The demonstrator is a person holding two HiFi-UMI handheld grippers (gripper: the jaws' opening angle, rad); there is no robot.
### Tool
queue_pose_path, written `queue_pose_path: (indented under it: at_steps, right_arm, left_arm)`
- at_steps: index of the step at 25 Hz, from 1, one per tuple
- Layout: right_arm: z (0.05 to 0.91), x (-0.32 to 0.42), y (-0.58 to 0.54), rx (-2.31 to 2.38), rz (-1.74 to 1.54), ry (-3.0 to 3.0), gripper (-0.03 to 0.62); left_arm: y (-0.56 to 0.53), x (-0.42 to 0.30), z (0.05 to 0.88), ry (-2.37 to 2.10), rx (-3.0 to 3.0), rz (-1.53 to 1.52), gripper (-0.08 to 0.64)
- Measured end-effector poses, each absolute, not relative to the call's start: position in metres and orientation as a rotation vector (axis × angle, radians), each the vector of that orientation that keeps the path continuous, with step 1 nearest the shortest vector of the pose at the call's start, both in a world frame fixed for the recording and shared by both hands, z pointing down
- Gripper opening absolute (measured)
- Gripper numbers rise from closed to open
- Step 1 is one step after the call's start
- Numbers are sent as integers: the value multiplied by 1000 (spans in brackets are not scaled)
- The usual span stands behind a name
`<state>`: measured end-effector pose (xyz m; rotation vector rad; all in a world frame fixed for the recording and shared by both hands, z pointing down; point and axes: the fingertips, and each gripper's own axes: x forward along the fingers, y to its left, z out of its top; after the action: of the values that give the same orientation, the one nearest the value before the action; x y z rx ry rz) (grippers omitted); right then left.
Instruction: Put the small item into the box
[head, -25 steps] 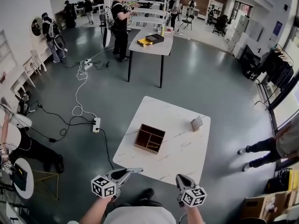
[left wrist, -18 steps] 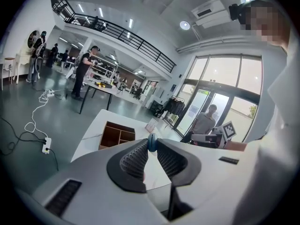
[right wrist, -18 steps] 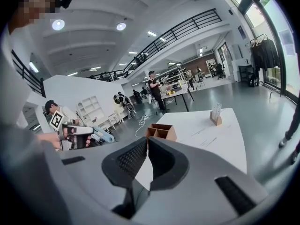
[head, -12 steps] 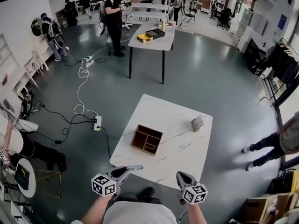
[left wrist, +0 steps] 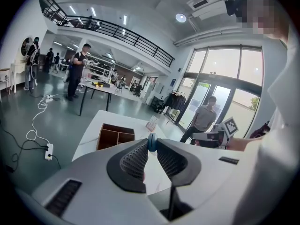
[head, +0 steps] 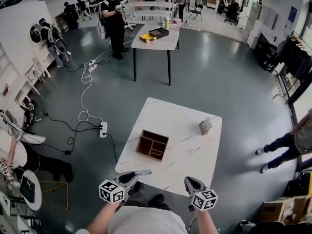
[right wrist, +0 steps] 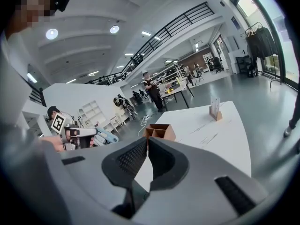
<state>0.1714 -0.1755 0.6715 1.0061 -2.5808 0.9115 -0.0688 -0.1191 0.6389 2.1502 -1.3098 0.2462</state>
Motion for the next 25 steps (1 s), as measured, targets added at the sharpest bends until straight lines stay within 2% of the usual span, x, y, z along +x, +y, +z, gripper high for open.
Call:
queue_pose_path:
  at_steps: [11, 25]
  right_arm:
    - [678, 162, -184, 1091, 949, -2513, 28]
    - [686, 136, -194, 1252, 984, -2399, 29]
  left_arm:
    - [-166, -78, 656, -1228, 2210, 316, 69]
    - [-236, -82, 711, -1016, 2365, 566, 68]
